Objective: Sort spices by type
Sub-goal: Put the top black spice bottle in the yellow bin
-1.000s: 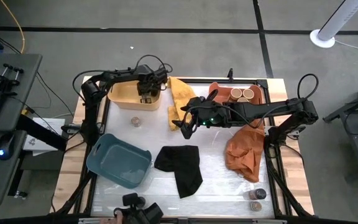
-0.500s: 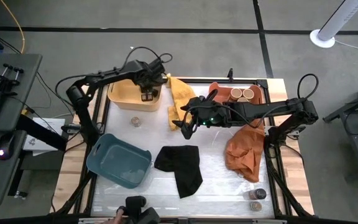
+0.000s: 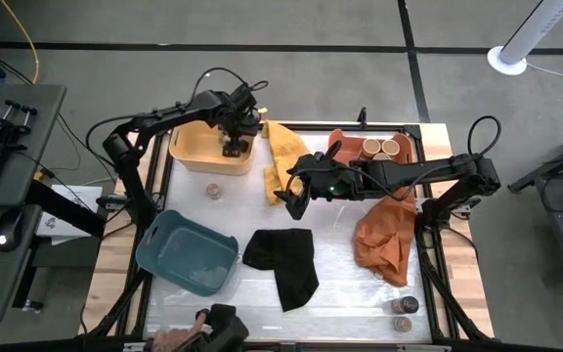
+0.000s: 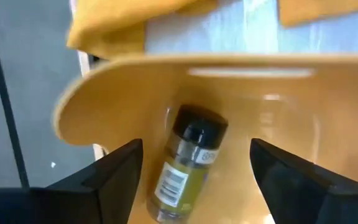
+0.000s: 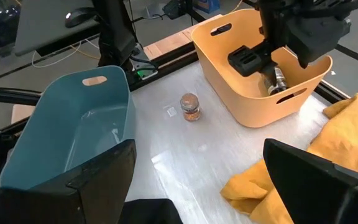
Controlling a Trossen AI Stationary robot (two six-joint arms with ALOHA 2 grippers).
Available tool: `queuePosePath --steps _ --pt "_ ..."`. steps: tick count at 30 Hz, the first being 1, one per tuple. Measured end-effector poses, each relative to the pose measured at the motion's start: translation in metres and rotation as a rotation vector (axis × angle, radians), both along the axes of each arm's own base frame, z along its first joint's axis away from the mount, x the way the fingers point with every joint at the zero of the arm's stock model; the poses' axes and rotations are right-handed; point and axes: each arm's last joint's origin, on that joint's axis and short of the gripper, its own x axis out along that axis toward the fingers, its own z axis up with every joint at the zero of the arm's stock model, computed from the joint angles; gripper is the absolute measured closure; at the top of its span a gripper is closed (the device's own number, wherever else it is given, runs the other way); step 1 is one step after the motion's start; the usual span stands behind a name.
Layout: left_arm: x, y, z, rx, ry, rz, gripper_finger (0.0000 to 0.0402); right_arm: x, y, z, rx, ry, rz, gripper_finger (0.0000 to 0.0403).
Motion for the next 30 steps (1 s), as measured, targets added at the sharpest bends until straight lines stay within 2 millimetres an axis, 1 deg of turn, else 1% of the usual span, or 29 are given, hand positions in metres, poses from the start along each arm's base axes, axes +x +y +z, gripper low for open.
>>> queuePosePath --steps 3,6,16,20,24,30 --pt "-0.003 0.0 -0.009 -0.031 0.068 -0.033 0.0117 0.0 0.0 0.0 0.0 0.0 0.0 0.0055" --pt "0.001 0.0 -0.017 -0.021 0.113 -0.057 0.0117 0.0 0.0 0.0 -0.001 0.004 0.0 0.0055" --pt "0.011 0.002 -0.038 -0.001 0.188 -0.148 0.0117 -0.001 0.0 -0.001 -0.004 0.017 0.001 0.0055" --pt "0.016 0.004 -0.04 0.041 0.178 -0.177 0.0117 -0.001 0.0 -0.001 -0.005 0.016 0.0 0.0055" --pt "0.018 0.003 -0.041 0.042 0.179 -0.195 0.0117 -0.001 0.0 -0.001 -0.003 0.016 -0.002 0.0055" --pt "0.021 0.002 -0.05 0.065 0.252 -0.18 0.0117 -0.001 0.0 -0.002 0.001 0.017 -0.004 0.0055"
